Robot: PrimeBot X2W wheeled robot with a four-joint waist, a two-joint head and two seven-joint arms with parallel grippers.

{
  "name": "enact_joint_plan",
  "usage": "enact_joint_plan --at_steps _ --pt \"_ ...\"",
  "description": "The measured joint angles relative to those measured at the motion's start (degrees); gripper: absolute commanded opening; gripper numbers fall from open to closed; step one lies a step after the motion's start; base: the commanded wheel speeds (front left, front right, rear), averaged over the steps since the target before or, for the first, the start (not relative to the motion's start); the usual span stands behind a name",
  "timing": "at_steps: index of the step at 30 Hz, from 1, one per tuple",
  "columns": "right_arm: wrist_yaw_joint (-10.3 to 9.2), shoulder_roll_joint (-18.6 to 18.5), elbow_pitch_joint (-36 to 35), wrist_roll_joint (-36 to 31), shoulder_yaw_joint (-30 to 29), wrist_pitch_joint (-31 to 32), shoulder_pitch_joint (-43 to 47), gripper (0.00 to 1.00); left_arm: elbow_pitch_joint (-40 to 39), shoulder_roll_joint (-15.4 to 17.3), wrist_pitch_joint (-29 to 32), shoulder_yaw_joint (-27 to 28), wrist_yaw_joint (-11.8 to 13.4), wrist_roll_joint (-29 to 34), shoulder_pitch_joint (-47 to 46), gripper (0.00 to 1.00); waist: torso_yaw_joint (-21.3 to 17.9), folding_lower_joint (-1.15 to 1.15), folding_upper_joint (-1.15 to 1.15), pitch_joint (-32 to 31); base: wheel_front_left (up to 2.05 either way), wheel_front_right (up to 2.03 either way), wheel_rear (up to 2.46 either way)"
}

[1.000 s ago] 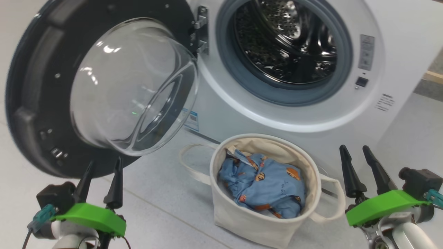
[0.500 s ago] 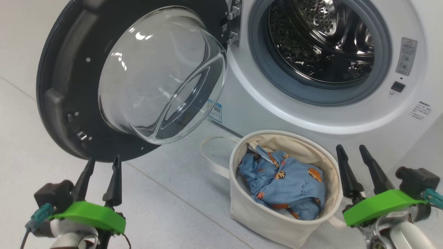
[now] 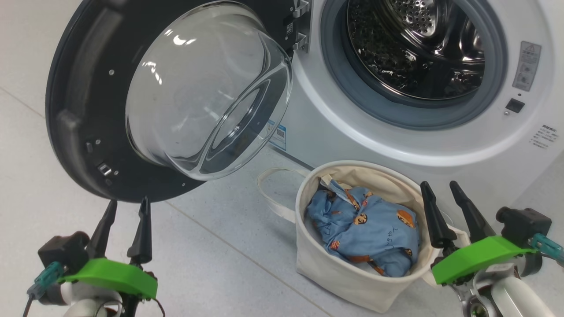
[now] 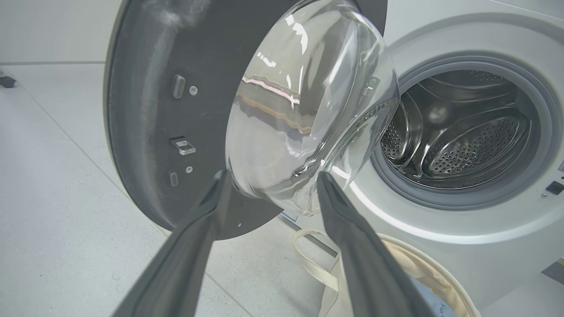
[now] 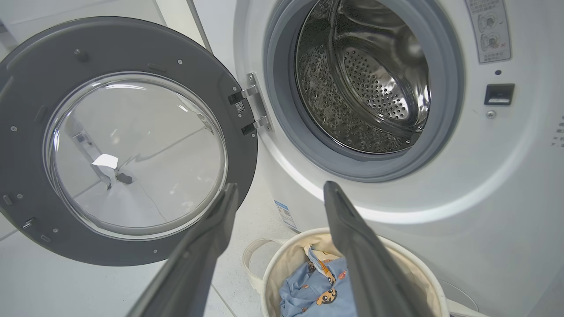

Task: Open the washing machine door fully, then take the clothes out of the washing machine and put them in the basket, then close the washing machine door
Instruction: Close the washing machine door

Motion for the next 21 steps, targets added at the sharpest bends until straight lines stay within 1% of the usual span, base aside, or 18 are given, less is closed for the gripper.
enact_joint_plan --at_steps 6,7,8,9,12,15,17,21 --pt "0.00 -0.1 0.6 0.1 0.1 -0.5 0.0 1.00 -0.6 0.0 0.0 0.8 0.0 -1.2 0.0 1.00 -0.1 0.00 0.00 -0.4 0.00 0.00 0.00" --pt "0.00 -0.1 0.6 0.1 0.0 -0.5 0.0 1.00 -1.1 0.0 0.0 1.3 0.0 -1.5 0.0 0.97 -0.2 0.00 0.00 -0.5 0.00 0.00 0.00" --pt "0.00 -0.1 0.6 0.1 0.0 -0.6 0.0 1.00 -1.8 0.0 0.0 1.9 0.0 -1.5 0.0 0.38 -0.2 0.00 0.00 -0.6 0.00 0.00 0.00" --pt "0.00 -0.1 0.7 0.1 0.0 -0.6 0.0 1.00 -2.7 0.2 0.0 2.3 -0.1 -1.6 0.0 0.00 -0.2 0.00 0.00 -0.6 0.00 0.00 0.00" --pt "0.00 -0.1 0.9 0.1 -0.3 -0.8 0.1 1.00 -6.2 1.0 -0.1 4.5 -0.1 -3.0 -0.1 0.00 -0.3 0.00 0.00 -0.7 0.00 0.00 0.00" --pt "0.00 -0.1 0.9 0.1 -0.7 -0.9 0.3 1.00 -11.2 2.0 0.1 8.5 -0.5 -6.9 -1.0 0.00 -0.3 0.00 0.00 -0.8 0.00 0.00 0.00" --pt "0.00 -0.1 0.8 0.1 -0.9 -0.9 0.4 1.00 -13.8 2.6 1.3 11.4 -0.4 -10.0 -2.8 0.00 -0.4 0.00 0.00 -0.8 0.00 0.00 0.00" --pt "0.00 -0.1 0.7 0.1 -1.0 -0.9 0.6 1.00 -14.5 4.5 4.6 18.1 1.1 -16.2 -9.0 0.00 -1.0 0.00 0.00 -0.6 0.00 0.00 0.00"
